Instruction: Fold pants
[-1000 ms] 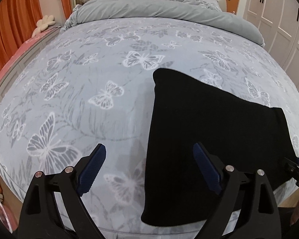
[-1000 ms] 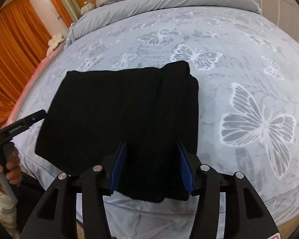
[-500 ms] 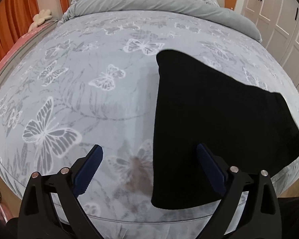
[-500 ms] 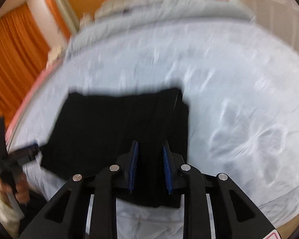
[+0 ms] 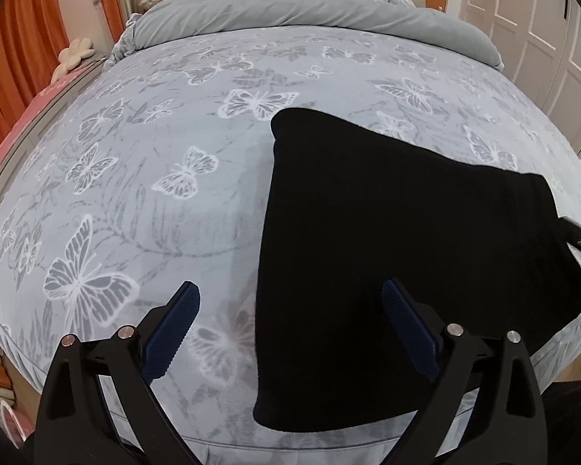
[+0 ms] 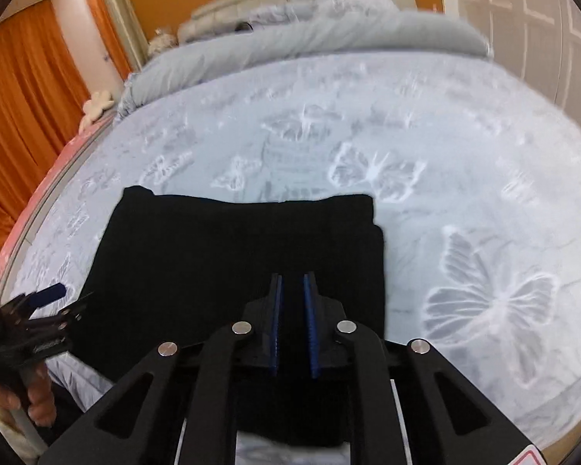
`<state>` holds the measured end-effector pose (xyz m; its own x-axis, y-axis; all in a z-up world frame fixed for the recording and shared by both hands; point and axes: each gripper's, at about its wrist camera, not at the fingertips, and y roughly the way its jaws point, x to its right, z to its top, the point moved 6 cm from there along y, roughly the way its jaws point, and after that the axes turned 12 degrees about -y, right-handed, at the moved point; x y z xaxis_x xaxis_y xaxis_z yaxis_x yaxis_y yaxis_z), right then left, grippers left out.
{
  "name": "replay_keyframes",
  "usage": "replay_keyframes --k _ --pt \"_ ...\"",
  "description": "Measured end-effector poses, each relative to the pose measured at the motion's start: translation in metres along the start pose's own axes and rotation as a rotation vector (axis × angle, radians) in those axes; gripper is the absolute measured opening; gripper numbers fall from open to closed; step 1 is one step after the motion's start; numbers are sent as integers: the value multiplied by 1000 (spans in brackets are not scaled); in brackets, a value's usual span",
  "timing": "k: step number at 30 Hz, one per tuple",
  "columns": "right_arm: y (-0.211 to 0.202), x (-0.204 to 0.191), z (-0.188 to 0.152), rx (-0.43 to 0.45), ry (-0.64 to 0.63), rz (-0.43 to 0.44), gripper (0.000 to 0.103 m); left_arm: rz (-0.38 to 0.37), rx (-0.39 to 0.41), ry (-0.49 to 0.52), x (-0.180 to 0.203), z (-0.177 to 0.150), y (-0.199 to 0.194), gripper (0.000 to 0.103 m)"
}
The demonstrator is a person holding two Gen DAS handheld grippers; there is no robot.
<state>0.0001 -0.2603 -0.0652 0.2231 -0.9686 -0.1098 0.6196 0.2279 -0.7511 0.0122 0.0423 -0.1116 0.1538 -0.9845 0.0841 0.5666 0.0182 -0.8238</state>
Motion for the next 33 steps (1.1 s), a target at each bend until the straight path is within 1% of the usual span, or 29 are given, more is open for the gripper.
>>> replay_keyframes --k 1,2,4,5,7,8,11,13,14,15,17,18,20,22,24,25,27,29,31,33 --pt "-7 1 -5 6 3 0 12 -1 -4 3 -1 -1 1 93" --pt "-10 2 -8 5 8 2 15 1 -8 5 -2 -2 1 93" --pt "-16 7 -23 -1 41 28 30 10 -7 2 -6 -4 2 94" --pt "-18 9 -29 -6 67 42 39 13 -6 0 -8 -5 2 94" --pt "-19 9 -41 -11 97 79 39 17 -10 -4 -10 -5 5 94" --pt "-20 8 -46 -12 91 77 39 17 -14 -5 -11 -6 6 94" --pt "-13 0 -47 -24 63 54 39 19 -16 -5 -10 -6 6 94" --pt "-4 2 -50 -50 65 19 39 16 -15 -2 -9 -6 6 94" --pt "1 4 -51 -70 74 22 31 14 -14 2 -8 -6 6 94" --pt "6 6 -53 -79 93 32 26 12 -14 6 -7 -7 5 94" --pt "2 3 -49 -62 69 21 17 11 -12 11 -7 -7 5 94" --pt "-1 3 -46 -46 64 19 15 11 -12 12 -6 -8 4 94" --pt "-9 4 -40 -10 74 23 14 10 -15 13 -7 -8 4 94" --pt "-8 7 -39 -6 86 21 14 9 -15 11 -8 -9 4 94" --pt "10 12 -49 -75 89 1 22 7 -17 13 -8 -9 4 94" --pt "14 12 -51 -87 81 3 22 7 -17 13 -8 -10 4 94" --pt "7 11 -47 -64 91 2 24 10 -15 13 -8 -10 4 94" --pt "-4 11 -43 -15 104 -4 24 6 -16 5 -9 -10 3 94" --pt "-24 8 -33 77 92 -12 24 4 -16 2 -10 -10 2 94" --pt "-38 -3 -24 146 53 16 24 4 -15 8 -10 -10 1 94"
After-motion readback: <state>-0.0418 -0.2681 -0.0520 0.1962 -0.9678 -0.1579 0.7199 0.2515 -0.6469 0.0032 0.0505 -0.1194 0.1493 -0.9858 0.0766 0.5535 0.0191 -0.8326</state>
